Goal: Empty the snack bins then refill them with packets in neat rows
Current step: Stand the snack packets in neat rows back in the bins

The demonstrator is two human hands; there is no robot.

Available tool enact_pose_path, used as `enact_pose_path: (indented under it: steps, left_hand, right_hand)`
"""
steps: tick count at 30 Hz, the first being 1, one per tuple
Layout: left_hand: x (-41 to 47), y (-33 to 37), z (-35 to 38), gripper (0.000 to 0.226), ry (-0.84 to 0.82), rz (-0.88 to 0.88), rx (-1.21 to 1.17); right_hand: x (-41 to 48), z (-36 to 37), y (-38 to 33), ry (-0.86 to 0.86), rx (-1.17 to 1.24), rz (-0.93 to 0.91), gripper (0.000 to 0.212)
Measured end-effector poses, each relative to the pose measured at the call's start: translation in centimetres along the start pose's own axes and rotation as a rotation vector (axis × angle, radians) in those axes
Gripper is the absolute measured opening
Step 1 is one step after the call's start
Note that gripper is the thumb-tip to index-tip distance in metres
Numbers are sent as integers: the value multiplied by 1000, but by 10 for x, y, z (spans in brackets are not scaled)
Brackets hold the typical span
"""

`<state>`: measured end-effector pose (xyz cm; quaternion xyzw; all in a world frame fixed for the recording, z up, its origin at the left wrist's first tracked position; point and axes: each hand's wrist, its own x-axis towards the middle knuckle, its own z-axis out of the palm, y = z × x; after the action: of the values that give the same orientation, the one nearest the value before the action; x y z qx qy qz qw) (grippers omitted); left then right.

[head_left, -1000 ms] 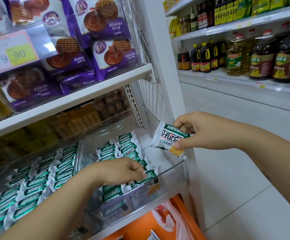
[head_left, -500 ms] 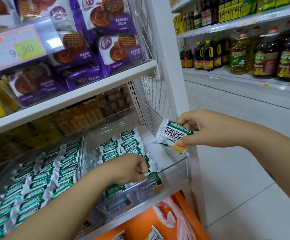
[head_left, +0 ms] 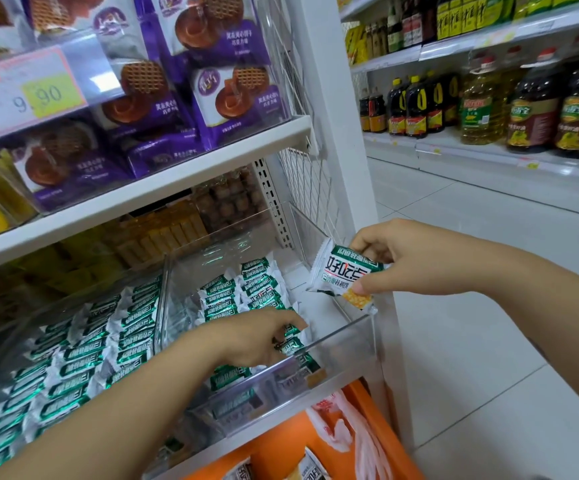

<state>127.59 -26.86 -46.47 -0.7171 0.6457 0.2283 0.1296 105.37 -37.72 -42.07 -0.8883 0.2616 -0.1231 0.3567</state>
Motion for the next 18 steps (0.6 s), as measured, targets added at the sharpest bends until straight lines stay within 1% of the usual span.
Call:
enact_pose_path:
  steps: [2,5,6,7,9,11,14,16,18]
  left_hand:
    - [0,-2,-5,58,26,46,-37]
    - [2,2,-16,36,78,155,-330]
    - [5,3,-17,29,77,174,-371]
    - [7,6,-17,24,56,188,-362]
    - [14,10,-10,19,16,200,-240]
    - [20,11,-3,17,26,191,-110]
    - [24,8,1,18,40,166,6]
    - [22,4,-1,19,44,151,21]
    - [15,5,-10,19,111,157,-70]
  right_hand:
    - [0,1,-1,7,4,-3,26]
    - [0,1,-1,6,0,0,27]
    - [0,1,0,7,-1,2,27]
    - [0,1,0,6,-3,2,27]
    - [0,0,1,3,0,1,28]
    - [0,0,0,3,-1,-1,28]
    - [0,1,2,7,-7,-5,28]
    - [0,2,3,9,-19,-10,27]
    - [-1,2,3,9,-34,-21,25]
